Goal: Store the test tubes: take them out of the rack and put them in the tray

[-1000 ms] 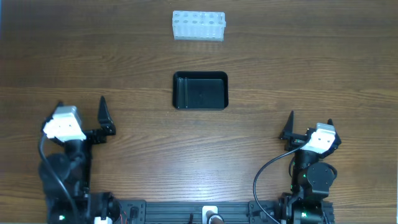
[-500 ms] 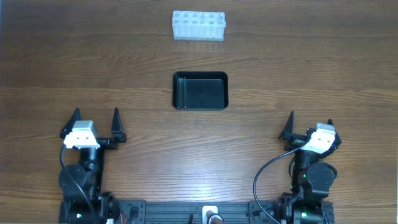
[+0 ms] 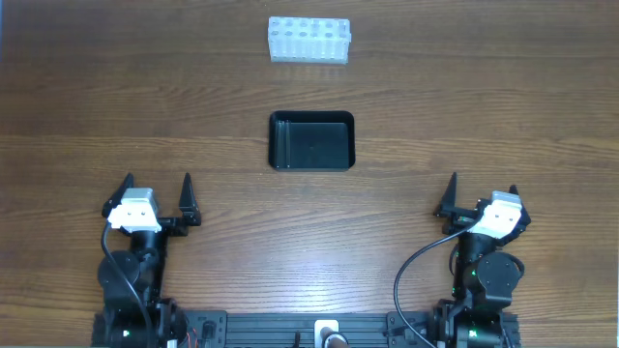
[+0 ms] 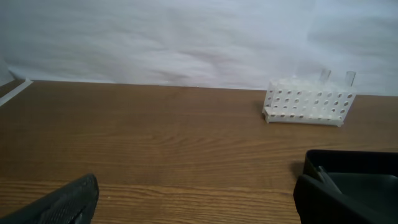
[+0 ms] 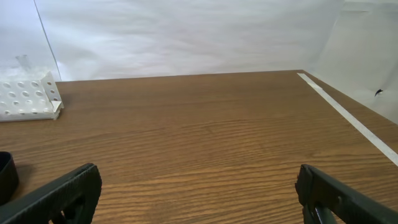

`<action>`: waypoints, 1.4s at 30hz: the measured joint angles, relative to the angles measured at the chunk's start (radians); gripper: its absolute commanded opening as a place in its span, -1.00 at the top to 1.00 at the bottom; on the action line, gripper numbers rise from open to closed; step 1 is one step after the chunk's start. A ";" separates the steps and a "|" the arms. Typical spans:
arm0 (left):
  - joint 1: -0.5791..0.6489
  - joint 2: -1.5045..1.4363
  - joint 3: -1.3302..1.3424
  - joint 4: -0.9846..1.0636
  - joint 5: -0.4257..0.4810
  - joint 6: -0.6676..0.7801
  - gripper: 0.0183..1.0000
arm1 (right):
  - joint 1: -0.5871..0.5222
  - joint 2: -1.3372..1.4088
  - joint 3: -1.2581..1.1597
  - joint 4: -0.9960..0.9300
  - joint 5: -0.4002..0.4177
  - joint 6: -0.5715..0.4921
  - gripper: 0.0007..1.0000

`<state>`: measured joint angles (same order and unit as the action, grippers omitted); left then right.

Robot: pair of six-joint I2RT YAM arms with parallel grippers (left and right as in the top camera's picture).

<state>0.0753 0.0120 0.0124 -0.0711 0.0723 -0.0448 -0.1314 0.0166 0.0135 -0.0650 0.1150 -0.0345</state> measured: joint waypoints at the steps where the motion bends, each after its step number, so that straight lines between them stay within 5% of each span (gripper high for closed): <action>1: 0.000 0.000 0.000 0.000 0.000 0.000 -1.00 | 0.000 0.000 0.000 0.000 0.000 0.000 -0.99; 36: 0.000 0.000 0.000 0.000 0.000 0.000 -1.00 | 0.000 0.000 0.000 0.001 0.000 0.000 -0.99; 42: 0.000 0.000 0.000 0.000 0.000 0.000 -1.00 | 0.000 0.045 -0.001 0.150 -0.073 0.010 -0.98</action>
<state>0.0753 0.0120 0.0124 -0.0711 0.0723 -0.0448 -0.1314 0.0616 0.0124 0.0845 0.0418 -0.0246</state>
